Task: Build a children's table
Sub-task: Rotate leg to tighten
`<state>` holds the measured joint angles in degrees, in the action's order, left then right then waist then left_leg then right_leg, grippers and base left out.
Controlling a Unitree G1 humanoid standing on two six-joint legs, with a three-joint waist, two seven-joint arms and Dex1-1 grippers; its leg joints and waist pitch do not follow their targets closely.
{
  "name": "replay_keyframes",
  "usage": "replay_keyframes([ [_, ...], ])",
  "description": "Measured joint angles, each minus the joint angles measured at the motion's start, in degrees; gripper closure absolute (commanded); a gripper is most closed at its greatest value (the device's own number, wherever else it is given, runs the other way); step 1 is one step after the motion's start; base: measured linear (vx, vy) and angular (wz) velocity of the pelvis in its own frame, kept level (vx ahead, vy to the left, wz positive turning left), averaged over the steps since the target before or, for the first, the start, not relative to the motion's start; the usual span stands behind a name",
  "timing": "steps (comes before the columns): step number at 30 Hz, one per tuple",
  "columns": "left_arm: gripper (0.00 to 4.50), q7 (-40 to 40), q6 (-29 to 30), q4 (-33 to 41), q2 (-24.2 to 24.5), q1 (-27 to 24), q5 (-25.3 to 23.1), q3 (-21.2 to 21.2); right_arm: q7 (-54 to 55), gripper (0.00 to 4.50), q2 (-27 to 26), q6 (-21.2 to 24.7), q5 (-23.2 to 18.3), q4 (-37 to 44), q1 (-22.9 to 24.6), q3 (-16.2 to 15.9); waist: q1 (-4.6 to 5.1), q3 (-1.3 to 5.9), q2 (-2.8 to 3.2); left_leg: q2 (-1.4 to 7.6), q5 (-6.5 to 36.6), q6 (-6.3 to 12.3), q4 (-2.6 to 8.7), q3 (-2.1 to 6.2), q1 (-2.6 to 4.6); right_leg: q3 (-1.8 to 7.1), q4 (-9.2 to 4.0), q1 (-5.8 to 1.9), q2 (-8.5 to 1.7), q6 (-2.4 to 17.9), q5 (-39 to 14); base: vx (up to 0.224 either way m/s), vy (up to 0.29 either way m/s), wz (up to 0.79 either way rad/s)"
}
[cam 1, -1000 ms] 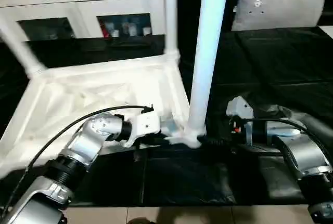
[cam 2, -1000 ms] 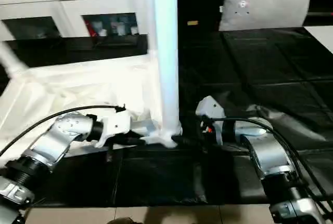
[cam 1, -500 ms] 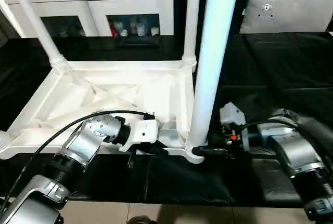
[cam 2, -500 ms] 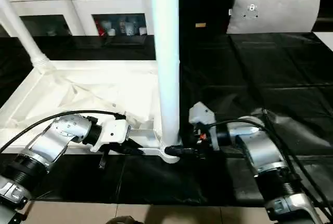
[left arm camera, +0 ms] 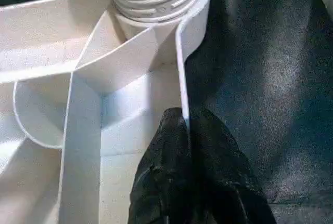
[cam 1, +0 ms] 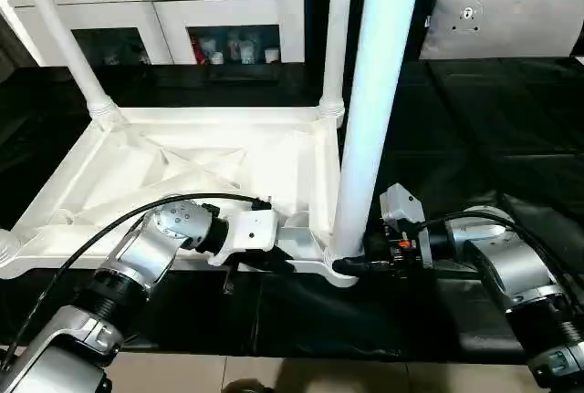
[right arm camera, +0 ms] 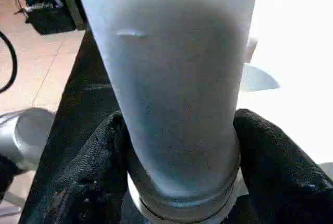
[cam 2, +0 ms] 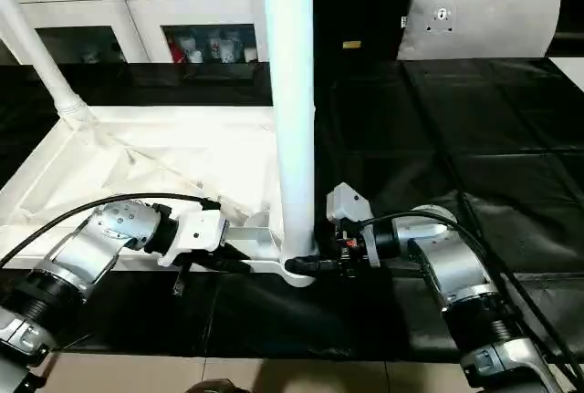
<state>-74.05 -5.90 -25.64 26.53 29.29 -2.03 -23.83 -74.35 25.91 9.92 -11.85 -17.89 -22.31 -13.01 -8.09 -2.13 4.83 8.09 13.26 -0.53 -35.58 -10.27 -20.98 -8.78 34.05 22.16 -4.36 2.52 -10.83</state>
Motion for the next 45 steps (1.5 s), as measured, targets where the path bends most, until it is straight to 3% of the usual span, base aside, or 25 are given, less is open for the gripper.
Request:
replay_keyframes([
  [3, 4.50, 2.8, 4.2, 0.6, -0.7, -0.4, 0.0, 1.5, 6.4, 1.83, -2.7, 2.8, 0.8, 0.2, 0.1, 0.9, 0.75, 0.00, 0.00, 0.01, 0.0, -0.37, 0.01, 0.00, 0.02, 0.01, 0.04, -0.09, 0.02, -0.1, -0.1, 0.000, 0.000, 0.00],
  [7, 4.50, 9.9, 10.6, 0.7, -3.5, -0.8, -1.4, 3.8, 19.6, 1.83, -8.9, 6.5, 3.0, -0.2, 0.1, 3.9, 2.97, -0.06, -0.01, 0.02, -0.1, -0.55, 0.01, 0.00, 0.46, 0.00, -0.04, -0.29, 0.02, -0.1, 0.0, 0.000, 0.000, 0.00],
  [11, 4.50, 18.7, 16.5, 1.1, -8.9, -0.8, -3.2, 5.4, 34.0, 1.84, -14.7, 10.7, 5.5, -0.9, -1.2, 7.3, 5.01, -0.10, -0.01, 0.01, -0.1, -0.55, 0.06, 0.00, 0.75, -0.02, -0.32, -0.66, 0.03, -0.1, 0.0, 0.000, 0.000, 0.00],
  [14, 4.50, 25.3, 20.0, 1.1, -13.2, -0.4, -4.4, 6.1, 43.3, 1.84, -18.3, 12.5, 7.3, -2.2, -3.1, 9.4, 5.90, -0.15, 0.08, -0.01, -0.1, -0.55, 0.11, 0.02, 0.78, -0.04, -0.47, -0.76, 0.03, -0.2, 0.0, 0.000, 0.000, 0.00],
  [17, 4.50, 27.2, 21.5, 1.8, -14.8, -0.4, -4.6, 6.1, 45.7, 1.14, -19.5, 12.4, 7.1, -2.1, -3.1, 11.0, 6.10, -0.12, 0.12, -0.03, 0.0, -0.47, 0.30, 0.02, 0.68, -0.04, -0.59, -0.75, 0.04, -0.2, 0.0, 0.000, 0.000, 0.00],
  [24, 4.50, 27.4, 21.2, 2.4, -15.3, 0.0, -5.6, 5.2, 46.6, 0.62, -20.1, 11.9, 7.0, -1.1, -2.6, 11.6, 5.62, -0.19, 0.73, -0.07, 0.0, -0.45, 0.71, 0.02, 0.44, -0.10, -0.82, -0.68, 0.06, 0.0, 0.2, 0.000, 0.000, 0.00],
  [30, 4.50, 25.5, 18.6, 2.2, -13.6, 0.6, -5.6, 4.0, 39.3, 0.07, -15.4, 9.6, 5.4, 1.8, 0.5, 10.8, 4.42, -0.25, 0.79, -0.07, -0.1, -0.25, 0.69, 0.02, 0.28, -0.10, -0.82, -0.35, 0.05, 0.0, 0.2, 0.000, 0.000, 0.00],
  [34, 4.50, 23.4, 16.6, 1.5, -12.1, 1.0, -5.5, 3.7, 33.7, 0.07, -11.8, 8.8, 4.7, 2.6, 1.3, 10.1, 4.14, -0.25, 0.79, -0.06, -0.2, -0.13, 0.69, 0.02, -0.05, -0.11, -0.81, -0.23, 0.05, 0.0, 0.2, 0.000, 0.000, 0.00],
  [39, 4.50, 16.6, 11.1, 0.2, -8.1, 1.1, -4.0, 3.1, 22.3, 0.07, -3.8, 6.3, 4.1, 3.2, 1.9, 8.0, 3.11, -0.29, 0.73, -0.06, -0.2, -0.08, 0.63, 0.02, -0.06, -0.11, -0.81, -0.19, 0.05, 0.0, 0.2, 0.000, 0.000, 0.00],
  [45, 4.50, 9.2, 5.1, -2.5, -4.8, 2.6, -3.1, 1.9, 13.7, 0.07, 0.9, 3.2, 3.6, 2.1, -0.1, 5.7, 2.56, -0.30, 0.72, -0.05, -0.2, -0.04, 0.55, 0.02, -0.06, -0.13, -0.78, -0.10, 0.05, 0.0, 0.2, 0.000, 0.000, 0.00],
])
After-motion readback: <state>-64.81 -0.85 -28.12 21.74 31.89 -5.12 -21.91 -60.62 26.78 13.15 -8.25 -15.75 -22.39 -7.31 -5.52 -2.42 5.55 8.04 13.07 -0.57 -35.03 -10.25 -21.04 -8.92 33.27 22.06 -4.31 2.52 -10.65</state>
